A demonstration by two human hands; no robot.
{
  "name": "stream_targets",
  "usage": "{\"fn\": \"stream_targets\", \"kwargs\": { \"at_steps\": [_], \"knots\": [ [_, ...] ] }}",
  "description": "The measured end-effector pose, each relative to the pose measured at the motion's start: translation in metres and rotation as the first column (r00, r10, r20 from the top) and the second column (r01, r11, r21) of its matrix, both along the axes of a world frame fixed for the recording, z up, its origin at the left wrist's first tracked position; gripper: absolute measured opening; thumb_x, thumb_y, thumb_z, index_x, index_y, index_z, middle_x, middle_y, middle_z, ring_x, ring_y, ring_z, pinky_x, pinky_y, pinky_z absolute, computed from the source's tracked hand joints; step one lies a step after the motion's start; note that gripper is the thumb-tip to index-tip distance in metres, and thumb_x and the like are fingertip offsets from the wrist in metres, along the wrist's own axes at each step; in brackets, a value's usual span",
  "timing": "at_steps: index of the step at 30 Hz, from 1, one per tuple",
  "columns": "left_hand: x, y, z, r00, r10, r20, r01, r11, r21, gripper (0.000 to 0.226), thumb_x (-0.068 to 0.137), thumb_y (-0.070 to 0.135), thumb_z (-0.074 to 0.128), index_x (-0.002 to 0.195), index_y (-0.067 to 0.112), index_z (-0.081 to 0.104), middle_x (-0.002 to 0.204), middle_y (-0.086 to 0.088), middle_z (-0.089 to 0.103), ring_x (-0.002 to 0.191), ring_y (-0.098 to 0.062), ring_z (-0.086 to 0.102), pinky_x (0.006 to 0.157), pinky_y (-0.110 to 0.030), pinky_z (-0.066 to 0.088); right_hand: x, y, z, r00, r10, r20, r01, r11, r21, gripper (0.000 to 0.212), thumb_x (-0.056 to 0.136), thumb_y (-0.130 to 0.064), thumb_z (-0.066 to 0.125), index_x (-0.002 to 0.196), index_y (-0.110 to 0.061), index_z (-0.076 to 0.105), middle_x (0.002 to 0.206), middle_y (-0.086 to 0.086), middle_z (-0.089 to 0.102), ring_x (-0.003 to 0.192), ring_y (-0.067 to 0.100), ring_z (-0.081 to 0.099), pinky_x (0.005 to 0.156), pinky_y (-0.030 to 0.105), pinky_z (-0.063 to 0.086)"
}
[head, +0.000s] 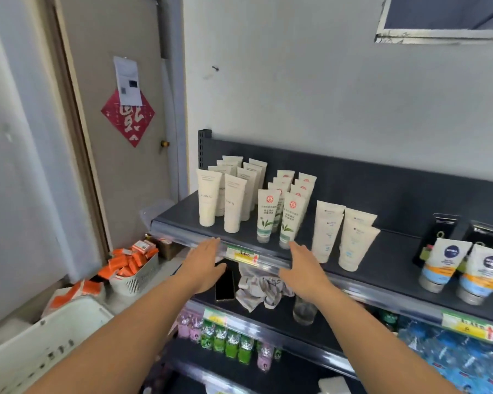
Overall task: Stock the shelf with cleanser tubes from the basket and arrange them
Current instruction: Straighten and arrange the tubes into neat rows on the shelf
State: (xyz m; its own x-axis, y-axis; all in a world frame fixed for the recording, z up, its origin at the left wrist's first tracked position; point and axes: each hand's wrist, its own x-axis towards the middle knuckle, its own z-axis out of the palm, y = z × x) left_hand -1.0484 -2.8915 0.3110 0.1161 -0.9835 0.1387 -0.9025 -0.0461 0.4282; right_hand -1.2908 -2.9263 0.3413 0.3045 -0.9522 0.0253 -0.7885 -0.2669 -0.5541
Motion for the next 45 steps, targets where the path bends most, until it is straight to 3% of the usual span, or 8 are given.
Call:
{"fn": "stream_targets", "kwargs": {
  "at_steps": [5, 11, 16, 24, 30, 33, 39, 45],
  "knots": [
    [0.020, -0.011, 0.005, 0.973, 0.106, -0.204, -0.105, 0.994, 0.016, 0.071, 0.096, 0.032, 0.053, 0.154, 0.018, 0.015, 0.160, -0.003, 0.020, 0.146, -0.023, 0.024, 0.118, -0.041, 0.026, 0.039, -0.019, 0.005, 0.986, 0.133, 0.099, -0.132, 0.991, -0.021, 0.070, 0.091, -0.022, 0.057, 0.151, -0.017, 0.023, 0.154, 0.004, 0.030, 0.140, 0.020, 0.031, 0.107, 0.025, 0.028],
    [0.045, -0.034, 0.009, 0.933, 0.215, -0.290, -0.211, 0.976, 0.045, 0.071, 0.095, 0.031, 0.056, 0.154, 0.019, 0.017, 0.159, -0.004, 0.023, 0.144, -0.024, 0.027, 0.117, -0.040, 0.028, 0.076, -0.046, -0.003, 0.961, 0.239, 0.139, -0.244, 0.969, 0.023, 0.073, 0.094, -0.021, 0.053, 0.155, -0.019, 0.013, 0.162, -0.001, 0.015, 0.149, 0.017, 0.013, 0.121, 0.034, 0.016],
    [0.061, -0.055, 0.012, 0.907, 0.247, -0.340, -0.253, 0.967, 0.028, 0.072, 0.095, 0.030, 0.057, 0.154, 0.018, 0.016, 0.160, -0.003, 0.021, 0.146, -0.021, 0.023, 0.116, -0.035, 0.023, 0.103, -0.064, -0.007, 0.940, 0.272, 0.204, -0.287, 0.957, 0.044, 0.076, 0.093, -0.022, 0.056, 0.155, -0.021, 0.014, 0.160, -0.003, 0.019, 0.147, 0.016, 0.019, 0.120, 0.036, 0.021],
    [0.093, -0.101, 0.032, 0.850, 0.187, -0.492, -0.242, 0.969, -0.051, 0.079, 0.088, 0.026, 0.067, 0.152, 0.018, 0.022, 0.152, -0.004, 0.035, 0.139, -0.021, 0.035, 0.109, -0.035, 0.032, 0.132, -0.081, -0.015, 0.938, 0.104, 0.331, -0.133, 0.989, 0.068, 0.079, 0.090, -0.015, 0.059, 0.153, -0.023, 0.013, 0.154, 0.000, 0.027, 0.141, 0.016, 0.029, 0.112, 0.029, 0.026],
    [0.124, -0.140, 0.074, 0.751, -0.055, -0.658, -0.103, 0.975, -0.198, 0.064, 0.089, 0.021, 0.068, 0.143, 0.023, 0.034, 0.134, 0.006, 0.047, 0.127, -0.016, 0.047, 0.087, -0.025, 0.044, 0.143, -0.089, 0.011, 0.857, -0.031, 0.514, 0.025, 1.000, 0.018, 0.069, 0.093, -0.020, 0.060, 0.149, -0.027, 0.021, 0.126, -0.020, 0.031, 0.117, -0.005, 0.027, 0.099, 0.018, 0.025],
    [0.137, -0.156, 0.088, 0.746, -0.162, -0.645, 0.003, 0.971, -0.241, 0.063, 0.089, 0.020, 0.068, 0.142, 0.023, 0.034, 0.128, 0.008, 0.052, 0.121, -0.013, 0.053, 0.093, -0.029, 0.047, 0.152, -0.095, 0.018, 0.810, -0.083, 0.581, 0.090, 0.996, 0.017, 0.068, 0.093, -0.022, 0.061, 0.149, -0.030, 0.024, 0.128, -0.024, 0.035, 0.119, -0.006, 0.033, 0.099, 0.019, 0.030],
    [0.156, -0.182, 0.094, 0.824, -0.282, -0.492, 0.169, 0.950, -0.263, 0.049, 0.089, 0.025, 0.067, 0.133, 0.025, 0.046, 0.114, 0.017, 0.058, 0.105, -0.001, 0.058, 0.074, -0.011, 0.044, 0.181, -0.114, 0.026, 0.740, -0.148, 0.656, 0.202, 0.979, -0.007, 0.061, 0.091, -0.023, 0.064, 0.144, -0.029, 0.035, 0.128, -0.028, 0.045, 0.119, -0.005, 0.045, 0.100, 0.021, 0.040],
    [0.160, -0.197, 0.067, 0.716, -0.344, -0.608, 0.188, 0.933, -0.307, 0.023, 0.093, 0.022, 0.061, 0.115, 0.026, 0.054, 0.107, 0.022, 0.065, 0.098, 0.013, 0.060, 0.079, -0.009, 0.047, 0.186, -0.124, 0.038, 0.653, -0.229, 0.722, 0.346, 0.938, -0.015, 0.036, 0.094, -0.025, 0.060, 0.128, -0.027, 0.049, 0.115, -0.020, 0.060, 0.098, -0.012, 0.057, 0.077, 0.012, 0.047]
  ]
}}
